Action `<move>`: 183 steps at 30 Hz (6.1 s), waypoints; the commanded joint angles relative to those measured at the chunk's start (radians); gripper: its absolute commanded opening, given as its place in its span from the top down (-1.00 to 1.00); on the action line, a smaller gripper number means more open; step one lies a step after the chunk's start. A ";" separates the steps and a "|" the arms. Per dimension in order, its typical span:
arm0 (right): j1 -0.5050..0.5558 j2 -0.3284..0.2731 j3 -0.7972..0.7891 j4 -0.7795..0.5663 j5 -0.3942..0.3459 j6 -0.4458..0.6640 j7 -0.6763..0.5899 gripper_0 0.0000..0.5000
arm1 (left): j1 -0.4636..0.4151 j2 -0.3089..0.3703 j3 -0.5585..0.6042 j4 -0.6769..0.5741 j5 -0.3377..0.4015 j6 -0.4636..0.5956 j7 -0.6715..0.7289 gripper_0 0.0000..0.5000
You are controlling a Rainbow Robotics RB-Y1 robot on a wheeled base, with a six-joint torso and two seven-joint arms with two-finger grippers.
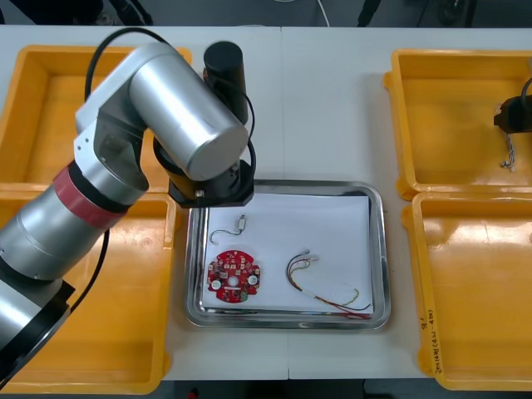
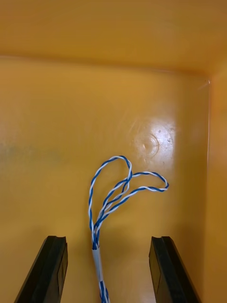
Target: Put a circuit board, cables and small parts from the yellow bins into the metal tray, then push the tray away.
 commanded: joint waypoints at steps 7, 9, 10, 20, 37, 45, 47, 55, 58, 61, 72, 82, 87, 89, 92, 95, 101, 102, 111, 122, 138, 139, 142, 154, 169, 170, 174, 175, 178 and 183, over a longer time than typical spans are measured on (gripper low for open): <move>0.039 0.011 -0.036 -0.009 -0.072 -0.023 0.070 -1.00 | -0.113 0.114 0.161 -0.035 0.099 0.016 -0.155 -1.00; 0.050 0.011 -0.036 -0.011 -0.091 -0.023 0.071 -1.00 | -0.116 0.130 0.168 -0.034 0.102 0.016 -0.182 -1.00; 0.056 0.011 -0.036 -0.009 -0.103 -0.025 0.075 -1.00 | -0.116 0.142 0.176 -0.028 0.106 0.016 -0.199 -1.00; 0.070 0.011 -0.036 -0.009 -0.124 -0.028 0.079 -1.00 | -0.159 0.190 0.260 0.087 0.143 0.016 -0.259 -1.00; 0.072 0.011 -0.036 -0.009 -0.124 -0.035 0.093 0.90 | -0.214 0.200 0.388 0.314 0.042 0.016 -0.517 -1.00; 0.072 0.014 -0.036 -0.009 -0.129 -0.038 0.099 1.00 | -0.237 0.199 0.392 0.437 0.017 -0.080 -0.551 -1.00; 0.072 0.014 -0.026 -0.011 -0.129 -0.038 0.098 1.00 | -0.239 0.199 0.392 0.468 0.017 -0.127 -0.558 -1.00; 0.070 0.011 0.035 -0.109 -0.126 0.037 0.070 1.00 | -0.239 0.196 0.374 0.575 0.003 -0.256 -0.594 -1.00; 0.070 0.008 0.037 -0.140 -0.114 0.071 0.056 1.00 | -0.237 0.196 0.349 0.589 -0.006 -0.282 -0.604 -1.00; 0.070 0.003 0.037 -0.178 -0.086 0.118 0.038 1.00 | -0.237 0.196 0.329 0.597 -0.026 -0.285 -0.610 -1.00; 0.072 -0.025 0.038 -0.351 0.009 0.376 -0.119 1.00 | -0.230 0.180 0.316 0.690 -0.020 -0.340 -0.650 -1.00; 0.072 -0.065 0.038 -0.436 0.038 0.552 -0.151 1.00 | -0.165 0.174 0.316 0.690 -0.020 -0.434 -0.675 -1.00; 0.073 -0.081 0.023 -0.465 0.072 0.630 -0.166 1.00 | -0.132 0.168 0.314 0.690 -0.021 -0.474 -0.689 -1.00; 0.073 -0.083 0.009 -0.482 0.103 0.661 -0.174 1.00 | -0.122 0.167 0.314 0.690 -0.021 -0.480 -0.693 -1.00; 0.073 -0.088 -0.011 -0.517 0.147 0.721 -0.203 1.00 | -0.107 0.164 0.314 0.689 -0.021 -0.489 -0.699 -1.00; 0.073 -0.089 -0.009 -0.558 0.164 0.773 -0.248 1.00 | -0.089 0.159 0.314 0.689 -0.021 -0.506 -0.705 -1.00; 0.073 -0.086 0.000 -0.654 0.175 0.876 -0.301 1.00 | -0.059 0.144 0.314 0.689 -0.024 -0.548 -0.713 -1.00; 0.073 -0.083 0.001 -0.672 0.172 0.897 -0.303 1.00 | -0.056 0.141 0.314 0.689 -0.026 -0.549 -0.715 -1.00; 0.073 -0.035 0.014 -0.824 0.162 1.055 -0.327 1.00 | -0.041 0.134 0.288 0.689 -0.027 -0.578 -0.716 -1.00; 0.202 -0.011 0.080 -1.121 0.051 1.154 -0.452 1.00 | -0.036 0.134 0.271 0.689 -0.029 -0.601 -0.719 1.00; 0.317 0.031 0.276 -1.511 -0.014 1.203 -0.645 1.00 | -0.035 0.134 0.346 0.592 -0.036 -0.471 -0.725 1.00; 0.326 0.035 0.296 -1.542 -0.017 1.203 -0.648 1.00 | -0.036 0.134 0.363 0.574 -0.039 -0.442 -0.725 1.00; 0.345 0.038 0.343 -1.608 -0.042 1.203 -0.651 1.00 | -0.035 0.134 0.400 0.520 -0.044 -0.374 -0.725 1.00; 0.352 0.028 0.412 -1.724 -0.209 1.203 -0.645 1.00 | -0.023 0.134 0.484 0.345 -0.070 -0.190 -0.709 1.00; 0.352 -0.006 0.606 -1.861 -0.324 1.197 -0.441 1.00 | -0.004 0.091 0.500 0.159 -0.090 -0.032 -0.675 1.00; 0.352 -0.003 0.618 -1.870 -0.327 1.193 -0.412 1.00 | -0.004 0.084 0.500 0.144 -0.090 -0.020 -0.669 1.00; 0.352 0.021 0.646 -1.876 -0.339 1.184 -0.318 1.00 | -0.004 0.075 0.500 0.104 -0.085 0.014 -0.656 1.00; 0.352 0.037 0.649 -1.876 -0.342 1.183 -0.292 1.00 | -0.004 0.072 0.500 0.095 -0.084 0.016 -0.650 1.00; 0.352 0.072 0.656 -1.876 -0.342 1.175 -0.238 1.00 | -0.004 0.065 0.498 0.066 -0.076 0.016 -0.640 1.00; 0.352 0.124 0.710 -1.876 -0.301 1.150 -0.162 1.00 | -0.004 0.056 0.477 0.046 -0.072 0.016 -0.613 1.00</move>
